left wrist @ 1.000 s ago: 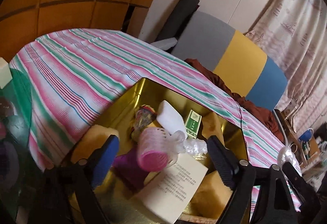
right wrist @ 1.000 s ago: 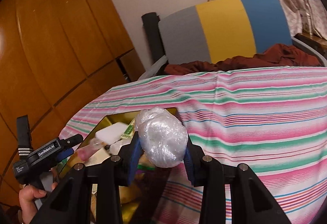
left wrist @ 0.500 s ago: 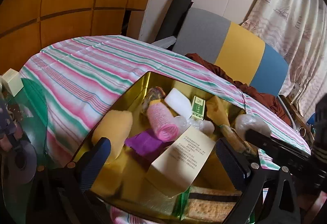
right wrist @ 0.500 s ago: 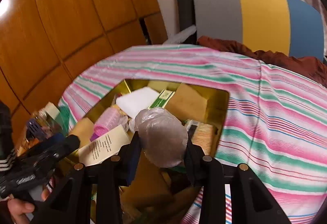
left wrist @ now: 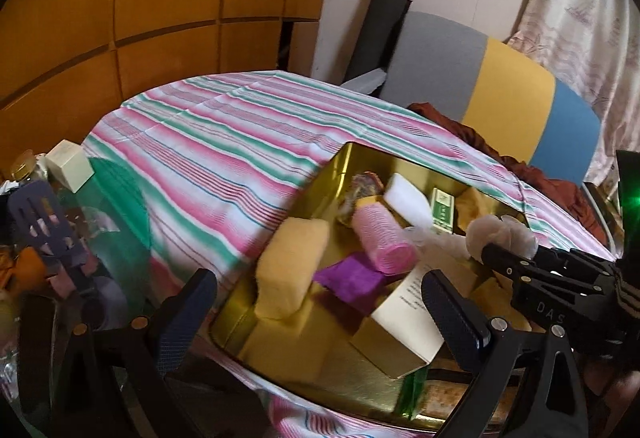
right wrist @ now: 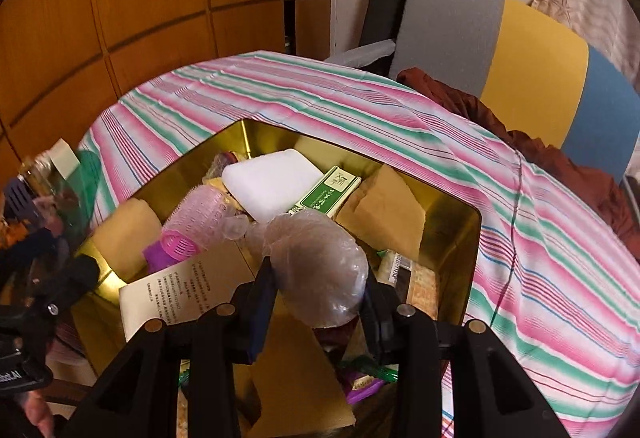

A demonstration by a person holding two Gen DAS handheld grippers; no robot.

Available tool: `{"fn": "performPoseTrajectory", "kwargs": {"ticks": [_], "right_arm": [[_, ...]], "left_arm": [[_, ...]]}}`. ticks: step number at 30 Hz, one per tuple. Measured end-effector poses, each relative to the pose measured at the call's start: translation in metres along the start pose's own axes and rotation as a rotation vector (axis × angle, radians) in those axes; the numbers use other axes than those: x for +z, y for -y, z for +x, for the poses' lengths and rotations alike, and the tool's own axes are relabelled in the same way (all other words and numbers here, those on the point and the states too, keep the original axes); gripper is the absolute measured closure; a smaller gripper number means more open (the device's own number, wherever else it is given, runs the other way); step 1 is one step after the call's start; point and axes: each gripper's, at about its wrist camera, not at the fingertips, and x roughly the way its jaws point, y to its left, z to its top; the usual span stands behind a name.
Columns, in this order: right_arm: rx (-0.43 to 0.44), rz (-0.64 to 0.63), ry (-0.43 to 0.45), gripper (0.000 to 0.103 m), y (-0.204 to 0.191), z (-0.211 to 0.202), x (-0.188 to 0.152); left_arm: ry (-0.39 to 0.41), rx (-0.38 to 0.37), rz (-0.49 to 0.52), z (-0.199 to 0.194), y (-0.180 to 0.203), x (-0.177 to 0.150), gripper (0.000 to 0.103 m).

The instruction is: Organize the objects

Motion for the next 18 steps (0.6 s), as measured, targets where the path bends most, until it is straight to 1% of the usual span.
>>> {"fn": "performPoseTrajectory", "kwargs": {"ticks": [4, 6, 8, 12, 18], "right_arm": [[0.005, 0.01, -0.016, 0.064, -0.001, 0.004, 0.002], [0.024, 0.021, -0.029, 0.063, -0.002, 0.006, 0.004], [0.031, 0.022, -0.027, 0.061, -0.004, 0.005, 0.005], [0.004, 0.015, -0.014, 0.055, -0.009, 0.0, 0.006], [0.011, 0.062, 0.012, 0.055, 0.0, -0.013, 0.005]], "left_arm": [[-0.002, 0.02, -0.019, -0.003, -0.002, 0.001, 0.0], [-0.009, 0.034, -0.015, -0.003, -0.001, 0.002, 0.0], [-0.015, 0.041, -0.011, -0.002, 0.001, 0.002, 0.0], [-0.021, 0.042, -0.004, -0.003, 0.003, 0.001, 0.0], [-0.012, 0.047, 0.005, -0.005, 0.005, 0.003, 0.0]]}}
